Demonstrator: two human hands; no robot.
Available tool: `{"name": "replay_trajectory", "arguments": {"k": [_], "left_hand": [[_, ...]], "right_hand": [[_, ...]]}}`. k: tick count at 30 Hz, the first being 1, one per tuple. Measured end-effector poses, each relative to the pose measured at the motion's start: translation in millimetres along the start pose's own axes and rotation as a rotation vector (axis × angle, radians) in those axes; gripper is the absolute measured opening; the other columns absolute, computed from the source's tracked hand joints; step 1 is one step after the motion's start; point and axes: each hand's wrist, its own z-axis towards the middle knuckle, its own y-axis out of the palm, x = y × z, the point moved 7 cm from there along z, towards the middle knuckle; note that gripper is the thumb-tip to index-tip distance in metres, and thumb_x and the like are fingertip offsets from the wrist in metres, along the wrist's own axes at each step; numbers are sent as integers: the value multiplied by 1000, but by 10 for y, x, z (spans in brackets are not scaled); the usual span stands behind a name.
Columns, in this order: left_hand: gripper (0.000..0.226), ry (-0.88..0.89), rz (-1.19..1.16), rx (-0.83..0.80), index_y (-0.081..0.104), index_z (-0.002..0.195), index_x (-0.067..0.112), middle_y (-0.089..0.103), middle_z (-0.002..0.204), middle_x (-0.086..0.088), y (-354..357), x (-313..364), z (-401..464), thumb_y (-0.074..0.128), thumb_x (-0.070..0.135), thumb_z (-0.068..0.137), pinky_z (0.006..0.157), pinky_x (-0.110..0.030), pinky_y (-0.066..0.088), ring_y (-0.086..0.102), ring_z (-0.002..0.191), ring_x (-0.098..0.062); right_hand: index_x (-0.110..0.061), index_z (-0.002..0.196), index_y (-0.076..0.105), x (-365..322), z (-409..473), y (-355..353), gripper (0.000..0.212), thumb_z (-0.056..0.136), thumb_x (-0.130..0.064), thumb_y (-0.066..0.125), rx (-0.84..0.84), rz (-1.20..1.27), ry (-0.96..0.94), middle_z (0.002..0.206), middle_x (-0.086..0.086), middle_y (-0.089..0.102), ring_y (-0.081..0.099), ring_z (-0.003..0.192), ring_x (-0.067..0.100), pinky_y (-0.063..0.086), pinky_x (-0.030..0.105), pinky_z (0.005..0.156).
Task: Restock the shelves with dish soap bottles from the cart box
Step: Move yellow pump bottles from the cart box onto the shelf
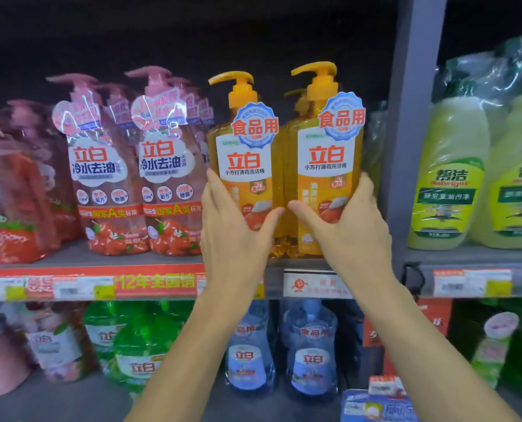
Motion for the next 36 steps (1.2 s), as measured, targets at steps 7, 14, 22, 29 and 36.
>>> {"name": "replay_trajectory", "arguments": {"k": [7, 14, 22, 29, 36], "left_hand": [[104, -26, -68, -49, 2, 157, 18, 26, 159, -6, 179, -77, 117, 72, 44, 85, 114, -48, 34, 31, 145, -24], [100, -35, -32, -106, 6, 155, 12, 28, 158, -10, 350, -133, 275, 71, 41, 86, 114, -49, 35, 31, 145, -27], [102, -64, 23, -180, -1, 155, 6, 23, 161, -14, 488, -166, 435, 70, 34, 88, 116, -47, 31, 27, 146, -29], [98, -71, 159, -171, 2, 155, 3, 27, 155, -17, 508, -140, 474, 68, 33, 89, 108, -46, 36, 36, 139, -35], [95, -59, 239, -217, 7, 154, 3, 32, 150, -17, 474, -123, 455, 68, 37, 90, 103, -46, 41, 42, 134, -36]], "right_hand": [[-23, 143, 30, 61, -9, 23, 98, 69, -74, 68, -2, 72, 1, 128, -6, 53, 56, 119, 19, 47, 39, 90], [-21, 150, 22, 65, 1, 56, 104, 71, -72, 67, -40, 57, 6, 140, -2, 48, 50, 129, 22, 47, 45, 97], [-20, 146, 25, 52, 14, 30, 94, 76, -64, 69, -91, 39, 6, 132, -3, 49, 51, 125, 21, 48, 46, 92], [-18, 149, 19, 40, -2, 16, 94, 81, -61, 68, -155, 24, 22, 138, -2, 45, 47, 130, 21, 44, 41, 94], [-18, 150, 16, 61, -17, 7, 93, 83, -62, 65, -183, 10, 21, 142, -1, 43, 46, 133, 22, 45, 44, 98]]}}
